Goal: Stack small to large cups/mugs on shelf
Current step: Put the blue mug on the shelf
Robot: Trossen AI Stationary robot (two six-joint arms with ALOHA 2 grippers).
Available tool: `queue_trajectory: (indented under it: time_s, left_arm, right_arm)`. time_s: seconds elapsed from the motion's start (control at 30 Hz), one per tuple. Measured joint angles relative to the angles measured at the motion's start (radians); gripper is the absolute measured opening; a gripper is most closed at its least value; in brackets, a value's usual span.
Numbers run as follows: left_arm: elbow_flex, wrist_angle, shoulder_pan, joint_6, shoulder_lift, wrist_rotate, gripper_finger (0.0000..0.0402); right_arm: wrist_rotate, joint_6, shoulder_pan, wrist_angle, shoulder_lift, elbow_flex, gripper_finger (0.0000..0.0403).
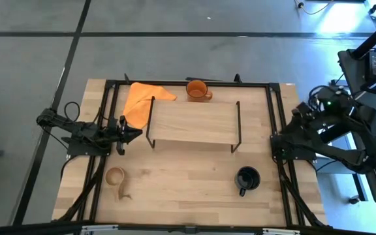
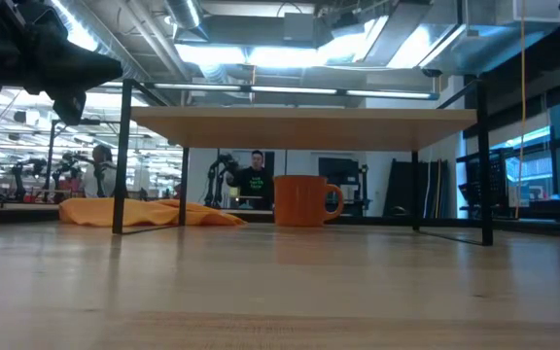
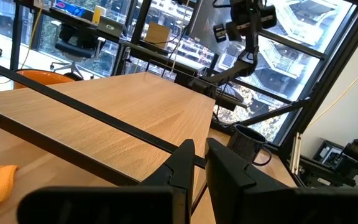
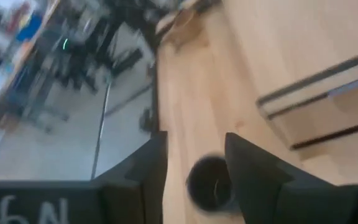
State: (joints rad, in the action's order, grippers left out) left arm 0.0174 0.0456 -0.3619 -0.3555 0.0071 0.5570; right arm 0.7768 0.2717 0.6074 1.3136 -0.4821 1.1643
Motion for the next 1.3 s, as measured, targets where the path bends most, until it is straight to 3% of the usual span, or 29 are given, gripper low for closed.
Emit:
queue_trajectory:
  time_s: [0.07,0.2,0.33,0.4,0.53,0.6,0.73,0.9,1.0,1.13,1.23,1.3]
  left_arm:
    - [0.000,0.000,0.000,0.000,0.000,0.000,0.0032]
    - [0.000,0.000,0.000,0.000,0.000,0.000,0.0032]
    - [0.000,0.000,0.000,0.000,0.000,0.000,0.0032]
    - [0.000,0.000,0.000,0.000,0.000,0.000,0.0032]
    - [0.000,0.000,0.000,0.000,0.000,-0.001,0.0032]
    - [0.000,0.000,0.000,0.000,0.000,0.000,0.0032]
    - [0.000,0.000,0.000,0.000,0.000,0.000,0.0032]
    - [0.000,0.000,0.000,0.000,0.000,0.000,0.0032]
    - [0.000,0.000,0.000,0.000,0.000,0.000,0.0032]
    - [0.000,0.000,0.000,0.000,0.000,0.000,0.0032]
    - [0.000,0.000,0.000,0.000,0.000,0.000,0.0032]
    - [0.000,0.000,0.000,0.000,0.000,0.000,0.0032]
  right_arm:
    - [0.016,0.096,0.000,-0.032,0.002,0.000,0.0161]
    - [0.210,0.121,-0.001,-0.063,0.005,0.001,0.0161]
    - [0.018,-0.003,0.000,0.231,0.008,0.075,0.0161]
    - [-0.030,-0.023,0.008,0.259,0.022,0.116,0.0161]
    - [0.076,0.074,0.071,0.173,0.099,0.213,0.0161]
    - [0.201,0.099,0.127,0.166,0.110,0.260,0.0161]
    - [0.467,0.300,0.272,-0.163,0.117,0.363,0.0161]
    - [0.584,0.654,0.485,-0.801,0.080,0.430,0.0161]
    - [0.567,0.678,0.567,-0.920,0.026,0.446,0.0161]
    - [0.346,0.503,0.607,-0.870,-0.071,0.450,0.0161]
    - [0.187,0.256,0.599,-0.561,-0.125,0.475,0.0161]
    - [-0.015,-0.024,0.548,-0.232,-0.154,0.487,0.0161]
